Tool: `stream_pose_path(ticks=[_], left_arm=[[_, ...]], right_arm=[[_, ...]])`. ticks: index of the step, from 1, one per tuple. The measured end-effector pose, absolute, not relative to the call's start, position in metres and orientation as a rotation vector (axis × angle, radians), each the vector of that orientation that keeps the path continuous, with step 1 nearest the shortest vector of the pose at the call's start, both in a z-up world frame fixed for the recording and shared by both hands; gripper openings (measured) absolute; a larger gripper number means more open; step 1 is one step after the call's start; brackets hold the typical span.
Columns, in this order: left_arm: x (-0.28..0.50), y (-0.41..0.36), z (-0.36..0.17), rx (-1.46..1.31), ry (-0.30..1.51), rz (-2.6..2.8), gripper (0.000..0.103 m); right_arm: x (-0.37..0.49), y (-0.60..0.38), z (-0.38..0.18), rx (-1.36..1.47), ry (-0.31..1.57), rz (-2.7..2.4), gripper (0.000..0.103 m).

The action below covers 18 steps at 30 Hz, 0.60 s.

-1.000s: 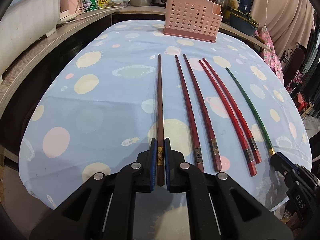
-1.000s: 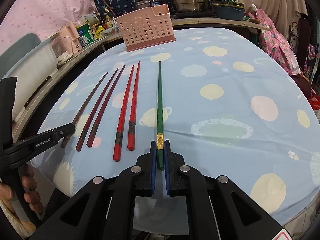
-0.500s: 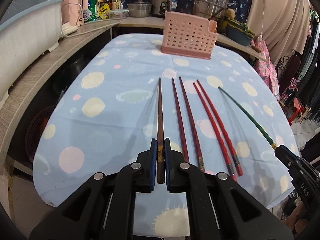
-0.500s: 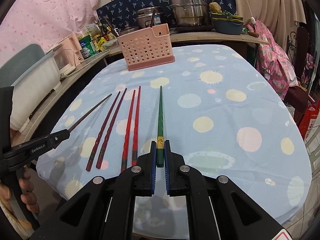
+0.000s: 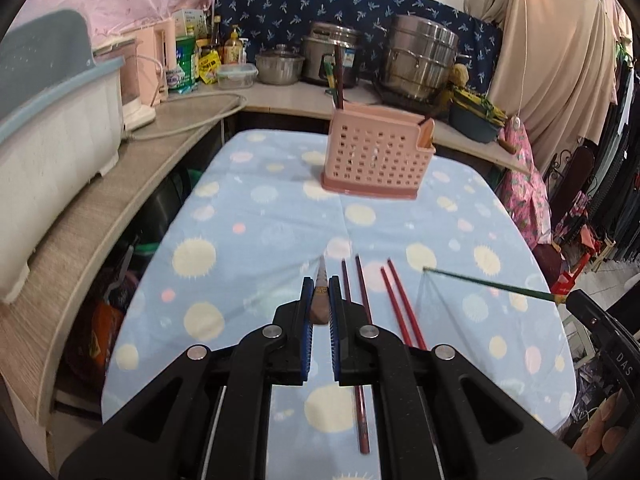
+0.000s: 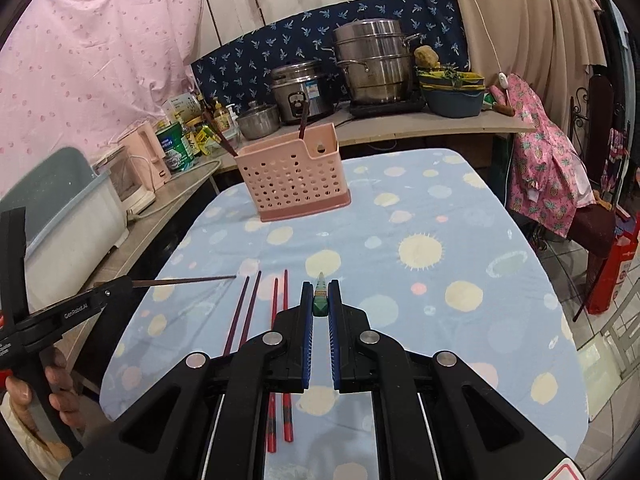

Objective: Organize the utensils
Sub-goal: 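Lift both held chopsticks and carry them over the pink basket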

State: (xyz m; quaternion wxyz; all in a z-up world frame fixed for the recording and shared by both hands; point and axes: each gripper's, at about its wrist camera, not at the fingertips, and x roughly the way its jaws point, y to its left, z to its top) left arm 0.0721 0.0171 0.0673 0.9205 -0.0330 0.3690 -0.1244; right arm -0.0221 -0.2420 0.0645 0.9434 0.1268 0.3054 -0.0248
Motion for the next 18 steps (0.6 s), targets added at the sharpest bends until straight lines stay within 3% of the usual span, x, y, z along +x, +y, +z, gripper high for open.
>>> stream_pose_path(ticks=[18], left_arm=[[0.163, 0.003, 0.173, -0.098, 0.595, -0.277, 0.007]], right_arm=[[0.064, -0.257, 0.15, 0.24, 0.482, -0.012, 0.007]])
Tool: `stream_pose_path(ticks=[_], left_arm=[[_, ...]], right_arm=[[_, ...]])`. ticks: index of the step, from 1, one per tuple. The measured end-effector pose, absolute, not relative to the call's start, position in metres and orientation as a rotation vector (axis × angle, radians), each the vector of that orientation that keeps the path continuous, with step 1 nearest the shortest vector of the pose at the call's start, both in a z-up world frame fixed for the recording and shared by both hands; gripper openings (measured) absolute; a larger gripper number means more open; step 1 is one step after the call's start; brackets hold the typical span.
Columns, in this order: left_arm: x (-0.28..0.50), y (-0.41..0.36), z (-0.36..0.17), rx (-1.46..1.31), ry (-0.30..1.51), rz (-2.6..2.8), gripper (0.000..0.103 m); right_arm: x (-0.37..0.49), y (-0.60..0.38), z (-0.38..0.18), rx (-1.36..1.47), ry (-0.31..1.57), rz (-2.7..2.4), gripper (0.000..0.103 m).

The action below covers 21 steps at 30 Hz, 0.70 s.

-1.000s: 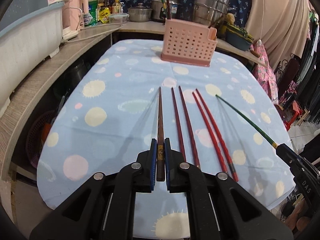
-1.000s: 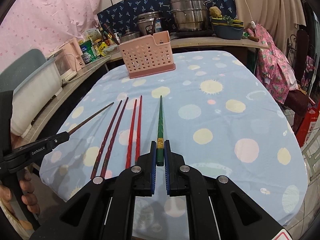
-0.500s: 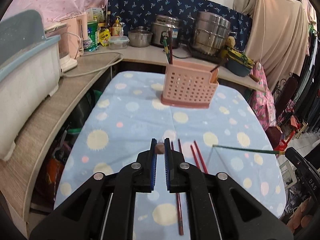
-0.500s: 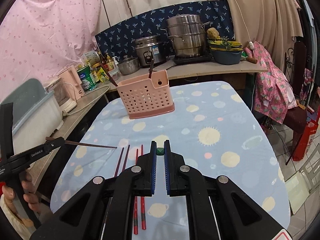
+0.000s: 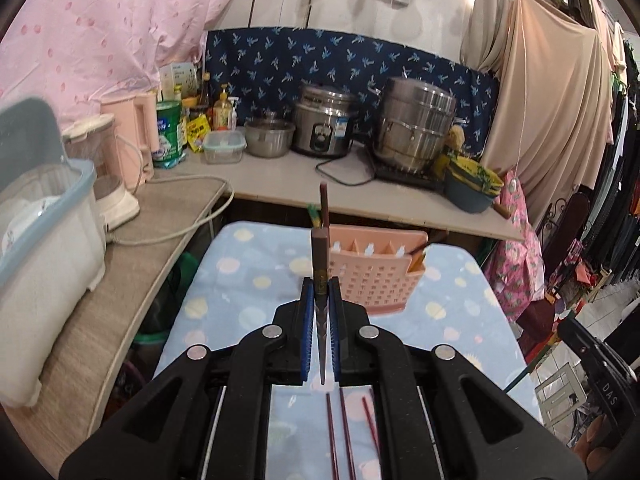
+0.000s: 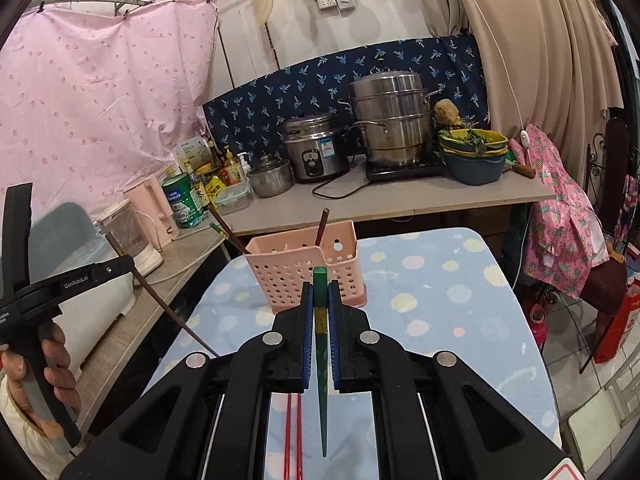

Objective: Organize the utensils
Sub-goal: 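Lift both held chopsticks and carry them over the pink basket, then lower both chopsticks into the basket and open both tools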

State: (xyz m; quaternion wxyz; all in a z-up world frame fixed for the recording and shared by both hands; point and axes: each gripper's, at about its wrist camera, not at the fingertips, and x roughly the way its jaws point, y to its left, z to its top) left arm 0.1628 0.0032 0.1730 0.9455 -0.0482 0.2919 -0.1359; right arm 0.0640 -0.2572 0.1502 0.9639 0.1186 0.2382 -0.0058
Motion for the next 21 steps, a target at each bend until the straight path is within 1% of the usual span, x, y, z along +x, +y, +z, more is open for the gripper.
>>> stream_pose_path(ticks=[12, 21], left_arm=[[0.213, -0.015, 0.245, -0.135, 0.46, -0.29, 0.007], [0.26, -0.033, 0.254, -0.157, 0.442, -0.285, 0.007]], right_arm=[[0.133, -0.259, 0.219, 0.272, 0.337, 0.049, 0.007], [0.195, -0.263, 0.251, 0.272, 0.253, 0.047, 0.007]])
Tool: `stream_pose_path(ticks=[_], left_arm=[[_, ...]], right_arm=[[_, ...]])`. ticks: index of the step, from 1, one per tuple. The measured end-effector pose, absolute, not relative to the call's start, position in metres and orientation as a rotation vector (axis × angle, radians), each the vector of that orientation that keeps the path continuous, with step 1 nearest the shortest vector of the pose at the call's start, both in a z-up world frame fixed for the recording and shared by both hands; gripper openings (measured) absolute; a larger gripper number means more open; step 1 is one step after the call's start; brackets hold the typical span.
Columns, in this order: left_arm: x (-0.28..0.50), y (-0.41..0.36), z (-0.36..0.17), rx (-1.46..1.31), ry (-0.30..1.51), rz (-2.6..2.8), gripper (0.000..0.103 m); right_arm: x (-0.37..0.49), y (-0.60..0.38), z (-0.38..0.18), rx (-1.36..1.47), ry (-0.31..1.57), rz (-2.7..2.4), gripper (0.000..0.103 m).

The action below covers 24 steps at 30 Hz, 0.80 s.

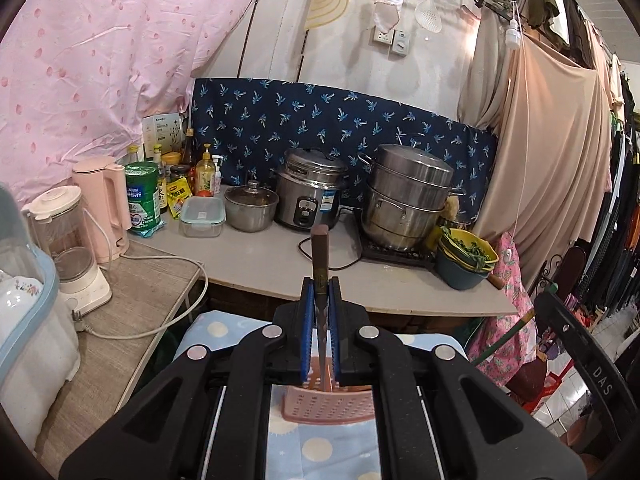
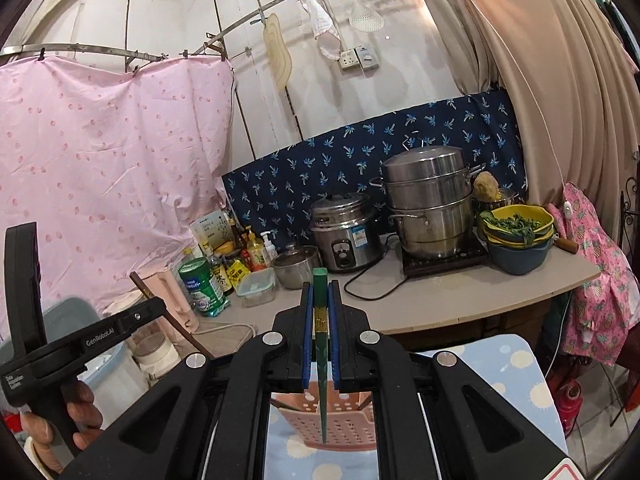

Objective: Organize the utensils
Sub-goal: 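Lower both chopsticks into the basket and open both tools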

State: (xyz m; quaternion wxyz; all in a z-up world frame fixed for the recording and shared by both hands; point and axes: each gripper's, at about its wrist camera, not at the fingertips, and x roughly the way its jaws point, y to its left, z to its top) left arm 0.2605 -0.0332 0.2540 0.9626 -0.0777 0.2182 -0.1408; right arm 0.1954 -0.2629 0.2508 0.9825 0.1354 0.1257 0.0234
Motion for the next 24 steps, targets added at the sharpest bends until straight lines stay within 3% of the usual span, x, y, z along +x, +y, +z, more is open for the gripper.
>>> stream_pose_path(ticks=[8, 24], left_arm=[[0.293, -0.044, 0.244, -0.145, 0.452, -0.273, 0.007], [0.331, -0.052, 0.182, -0.141, 0.582, -0.259, 0.007]], right_arm=[[0.24, -0.273, 0.249, 0.29, 0.234, 0.023, 0.007], [0.29, -0.272, 0.174, 0.273, 0.384, 0.011, 0.007]])
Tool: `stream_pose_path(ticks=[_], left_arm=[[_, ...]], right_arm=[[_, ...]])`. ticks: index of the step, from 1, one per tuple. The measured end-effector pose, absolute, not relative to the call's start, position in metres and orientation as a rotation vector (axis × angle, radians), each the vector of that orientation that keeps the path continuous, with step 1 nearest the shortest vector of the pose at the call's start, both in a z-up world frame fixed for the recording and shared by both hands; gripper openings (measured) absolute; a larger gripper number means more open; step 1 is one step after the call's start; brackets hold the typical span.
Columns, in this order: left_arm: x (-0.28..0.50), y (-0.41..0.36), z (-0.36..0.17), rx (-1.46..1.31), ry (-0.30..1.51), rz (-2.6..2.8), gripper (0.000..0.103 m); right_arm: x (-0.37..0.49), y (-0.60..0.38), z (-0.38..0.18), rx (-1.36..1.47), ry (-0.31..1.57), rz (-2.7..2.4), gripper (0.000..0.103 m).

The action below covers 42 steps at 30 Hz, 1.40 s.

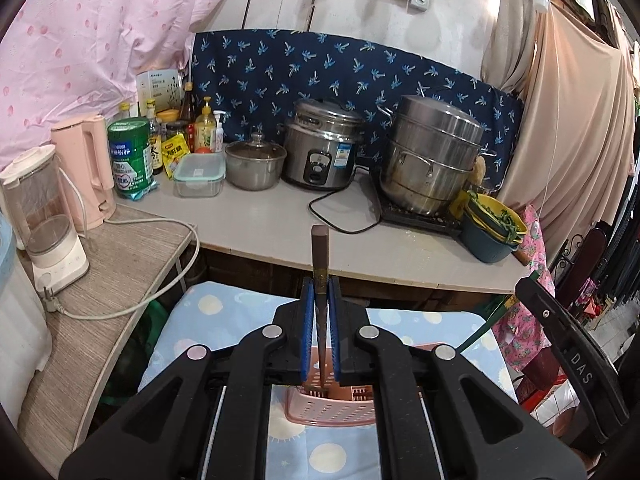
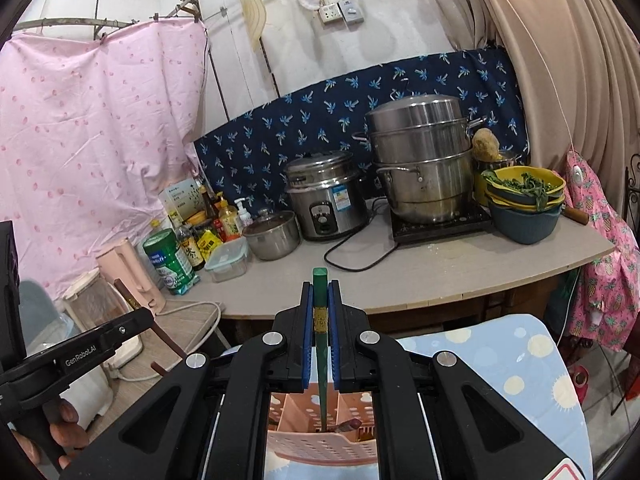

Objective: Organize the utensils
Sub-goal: 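Lower both chopsticks into the basket and open both tools, then move both open tools back over the remaining red chopsticks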

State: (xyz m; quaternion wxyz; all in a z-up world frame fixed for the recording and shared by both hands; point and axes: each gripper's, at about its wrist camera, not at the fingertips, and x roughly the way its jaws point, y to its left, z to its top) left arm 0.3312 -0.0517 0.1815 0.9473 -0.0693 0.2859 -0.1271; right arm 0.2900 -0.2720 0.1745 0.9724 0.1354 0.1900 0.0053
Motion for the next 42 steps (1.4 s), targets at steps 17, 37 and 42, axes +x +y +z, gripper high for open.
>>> stream_pose_path(ticks=[17, 37, 42], left_arm=[[0.317, -0.048, 0.175, -0.152, 0.591, -0.235, 0.034], [0.219, -0.044, 0.165, -0.076, 0.608, -0.226, 0.044], [0.193, -0.041, 0.143, -0.055, 0.641, -0.235, 0.047]], right_arm=[[0.266, -0.271, 0.175, 0.278, 0.381, 0.012, 0.022], [0.146, -0.266, 0.158, 0.281, 0.41, 0.037, 0.034], [0.111, -0.267, 0.131, 0.297, 0.467, 0.033, 0.034]])
